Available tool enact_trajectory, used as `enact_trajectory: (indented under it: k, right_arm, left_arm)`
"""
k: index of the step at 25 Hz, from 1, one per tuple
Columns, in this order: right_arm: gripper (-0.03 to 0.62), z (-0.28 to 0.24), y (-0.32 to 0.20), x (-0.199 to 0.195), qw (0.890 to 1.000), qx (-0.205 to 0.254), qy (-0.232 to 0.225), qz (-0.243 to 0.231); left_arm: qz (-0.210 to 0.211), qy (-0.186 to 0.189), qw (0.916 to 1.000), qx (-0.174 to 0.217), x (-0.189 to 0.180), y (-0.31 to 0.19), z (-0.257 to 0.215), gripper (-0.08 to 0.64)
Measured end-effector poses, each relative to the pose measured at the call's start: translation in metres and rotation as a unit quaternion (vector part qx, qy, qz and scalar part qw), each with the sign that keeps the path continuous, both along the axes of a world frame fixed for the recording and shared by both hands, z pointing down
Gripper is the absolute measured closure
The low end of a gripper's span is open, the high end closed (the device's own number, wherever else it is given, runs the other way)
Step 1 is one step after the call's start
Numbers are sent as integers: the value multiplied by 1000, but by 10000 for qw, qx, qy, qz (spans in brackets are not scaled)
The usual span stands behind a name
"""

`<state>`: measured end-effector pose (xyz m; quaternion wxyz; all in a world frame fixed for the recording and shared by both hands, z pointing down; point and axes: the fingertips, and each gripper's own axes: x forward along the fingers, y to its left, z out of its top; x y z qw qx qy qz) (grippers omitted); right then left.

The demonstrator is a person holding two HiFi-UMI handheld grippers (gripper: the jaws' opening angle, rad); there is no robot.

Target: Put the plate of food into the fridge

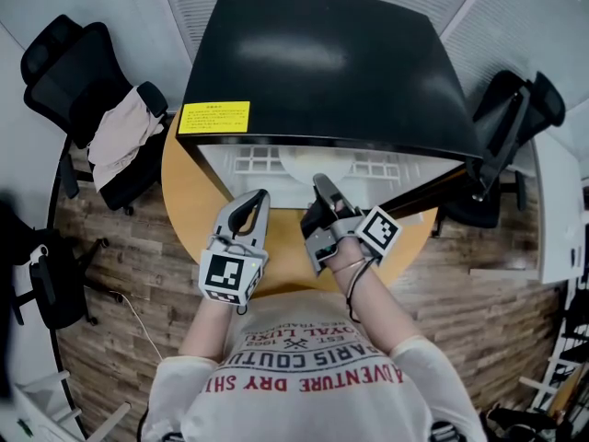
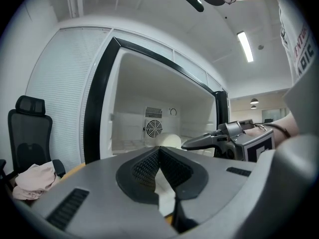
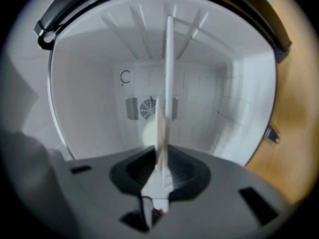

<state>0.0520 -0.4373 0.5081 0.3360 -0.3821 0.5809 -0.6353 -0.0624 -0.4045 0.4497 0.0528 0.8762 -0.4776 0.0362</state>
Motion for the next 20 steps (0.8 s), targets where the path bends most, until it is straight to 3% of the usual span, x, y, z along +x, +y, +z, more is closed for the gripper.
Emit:
enact_trajectory:
  k: [9, 20]
  right_arm:
    - [423, 7, -8, -5, 9996, -24, 281, -71]
    - [423, -5, 6, -11, 9972, 278, 546, -419]
  left_arm:
    - [2, 47, 10000, -71, -3, -4, 4, 531]
    - [86, 25, 9999, -53, -1, 2, 3, 531]
